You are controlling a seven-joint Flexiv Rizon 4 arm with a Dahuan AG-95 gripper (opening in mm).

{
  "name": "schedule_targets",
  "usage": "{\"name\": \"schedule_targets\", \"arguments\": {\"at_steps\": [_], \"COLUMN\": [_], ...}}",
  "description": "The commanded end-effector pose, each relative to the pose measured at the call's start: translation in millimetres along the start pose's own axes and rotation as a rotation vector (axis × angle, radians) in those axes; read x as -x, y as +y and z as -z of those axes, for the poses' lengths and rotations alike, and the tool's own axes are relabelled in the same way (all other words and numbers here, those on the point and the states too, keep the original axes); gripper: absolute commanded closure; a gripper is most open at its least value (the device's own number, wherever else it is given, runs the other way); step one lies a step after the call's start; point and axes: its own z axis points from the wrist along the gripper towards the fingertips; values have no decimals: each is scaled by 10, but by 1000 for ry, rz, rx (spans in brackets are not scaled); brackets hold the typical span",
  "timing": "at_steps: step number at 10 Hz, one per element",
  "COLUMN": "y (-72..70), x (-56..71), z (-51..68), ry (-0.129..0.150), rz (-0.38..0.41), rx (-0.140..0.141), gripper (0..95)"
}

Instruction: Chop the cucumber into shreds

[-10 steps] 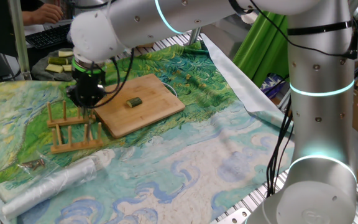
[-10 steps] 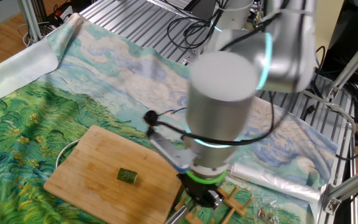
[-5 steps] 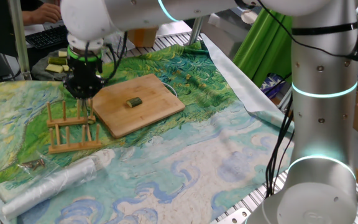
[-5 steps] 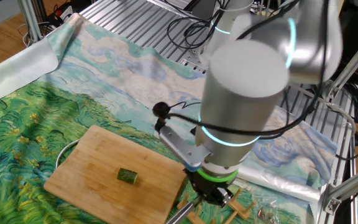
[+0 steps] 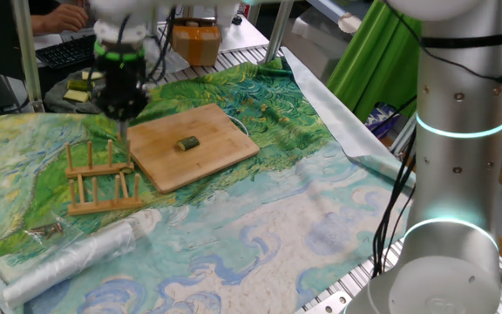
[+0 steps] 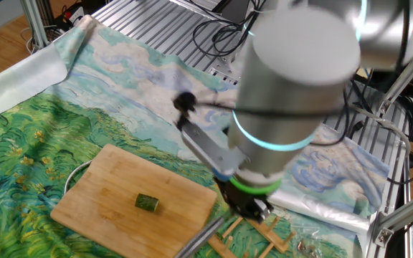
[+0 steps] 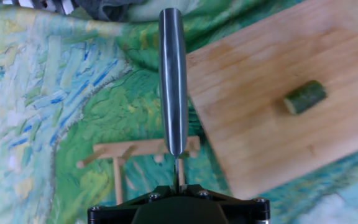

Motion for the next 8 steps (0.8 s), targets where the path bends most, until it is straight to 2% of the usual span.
{"name": "schedule_targets", "arguments": {"at_steps": [1, 3, 4, 5, 6, 8], "y": [-230, -409, -533, -594, -735, -942], "x": [155, 361, 532, 620, 789, 988], "z": [116, 99, 65, 37, -29, -134], "ry": [8, 5, 2, 0, -3, -13], "rz": [73, 132, 172, 191, 231, 288], "rx": [-4, -6, -6, -6, -12, -8], "gripper": [950, 950, 950, 950, 950, 950]}}
